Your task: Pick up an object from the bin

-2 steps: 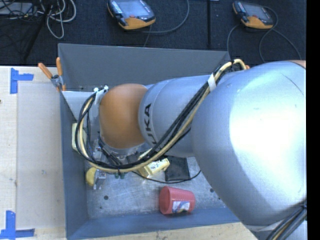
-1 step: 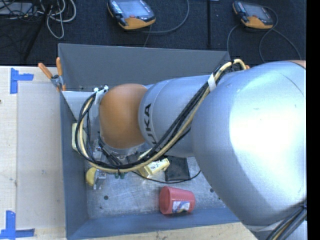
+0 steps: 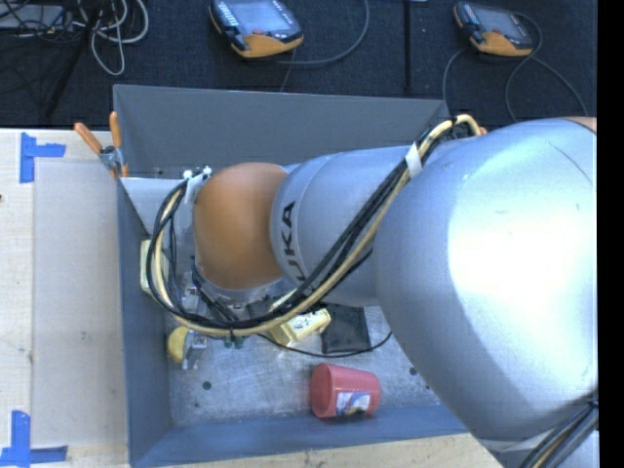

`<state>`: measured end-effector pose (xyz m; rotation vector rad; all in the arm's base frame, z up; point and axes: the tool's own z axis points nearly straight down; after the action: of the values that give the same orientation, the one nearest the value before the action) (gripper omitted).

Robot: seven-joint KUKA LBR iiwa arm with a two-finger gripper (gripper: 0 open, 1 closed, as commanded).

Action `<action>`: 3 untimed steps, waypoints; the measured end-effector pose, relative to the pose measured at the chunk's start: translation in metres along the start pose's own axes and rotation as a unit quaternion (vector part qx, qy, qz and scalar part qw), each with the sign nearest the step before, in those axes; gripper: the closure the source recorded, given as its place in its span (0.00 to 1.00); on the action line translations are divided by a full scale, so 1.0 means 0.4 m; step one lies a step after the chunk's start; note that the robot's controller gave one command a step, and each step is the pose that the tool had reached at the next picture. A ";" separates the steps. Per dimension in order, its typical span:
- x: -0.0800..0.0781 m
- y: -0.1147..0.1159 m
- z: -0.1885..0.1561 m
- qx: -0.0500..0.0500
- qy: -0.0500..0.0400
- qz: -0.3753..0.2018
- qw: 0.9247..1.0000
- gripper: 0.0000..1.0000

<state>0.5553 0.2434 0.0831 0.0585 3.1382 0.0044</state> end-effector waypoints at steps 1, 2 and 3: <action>0.000 0.000 -0.004 0.000 0.001 0.000 1.000 1.00; 0.003 -0.002 -0.015 0.002 0.003 0.001 1.000 1.00; 0.003 -0.003 -0.044 0.002 0.003 0.001 1.000 1.00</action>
Offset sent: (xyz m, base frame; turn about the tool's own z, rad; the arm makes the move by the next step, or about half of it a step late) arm 0.0001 -0.0001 0.0443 0.0000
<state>0.5540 0.2423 0.1007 0.0632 3.1447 -0.0013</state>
